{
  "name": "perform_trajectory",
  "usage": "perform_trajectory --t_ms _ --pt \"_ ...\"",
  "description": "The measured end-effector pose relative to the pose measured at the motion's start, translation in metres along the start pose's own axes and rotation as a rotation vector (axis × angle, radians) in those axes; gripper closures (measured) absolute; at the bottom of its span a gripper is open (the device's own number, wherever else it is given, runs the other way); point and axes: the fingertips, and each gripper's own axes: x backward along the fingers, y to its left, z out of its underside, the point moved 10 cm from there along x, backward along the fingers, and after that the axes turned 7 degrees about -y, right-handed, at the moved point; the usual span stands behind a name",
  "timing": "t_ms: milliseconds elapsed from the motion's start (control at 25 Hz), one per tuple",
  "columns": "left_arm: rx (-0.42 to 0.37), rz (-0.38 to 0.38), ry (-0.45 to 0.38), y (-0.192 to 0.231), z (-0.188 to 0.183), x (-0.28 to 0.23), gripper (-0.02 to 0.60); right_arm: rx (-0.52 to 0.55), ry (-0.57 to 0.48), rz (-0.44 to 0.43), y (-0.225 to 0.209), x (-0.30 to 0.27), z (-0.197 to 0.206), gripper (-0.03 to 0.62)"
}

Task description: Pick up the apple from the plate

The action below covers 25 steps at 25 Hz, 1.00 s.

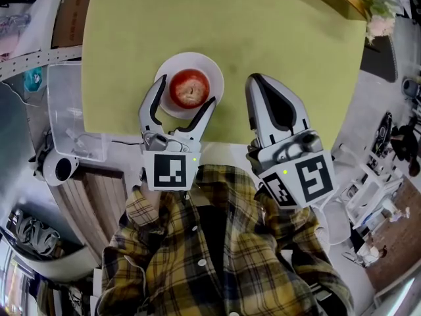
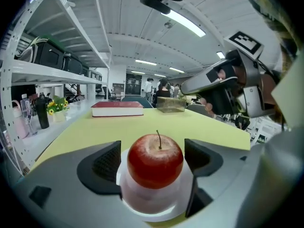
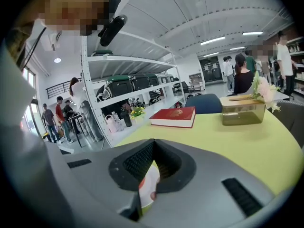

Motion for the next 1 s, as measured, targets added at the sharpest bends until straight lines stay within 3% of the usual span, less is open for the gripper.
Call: perform_trajectory --t_ms 640,1000 --pt "-0.006 -0.051 0.074 -0.006 0.016 -0.006 0.183 -0.025 0.015 -0.017 -0.003 -0.003 0.008 0.597" --pt "-0.003 -0.034 0.093 -0.004 0.015 -0.006 0.186 -0.028 0.019 -0.011 -0.001 -0.004 0.008 0.597"
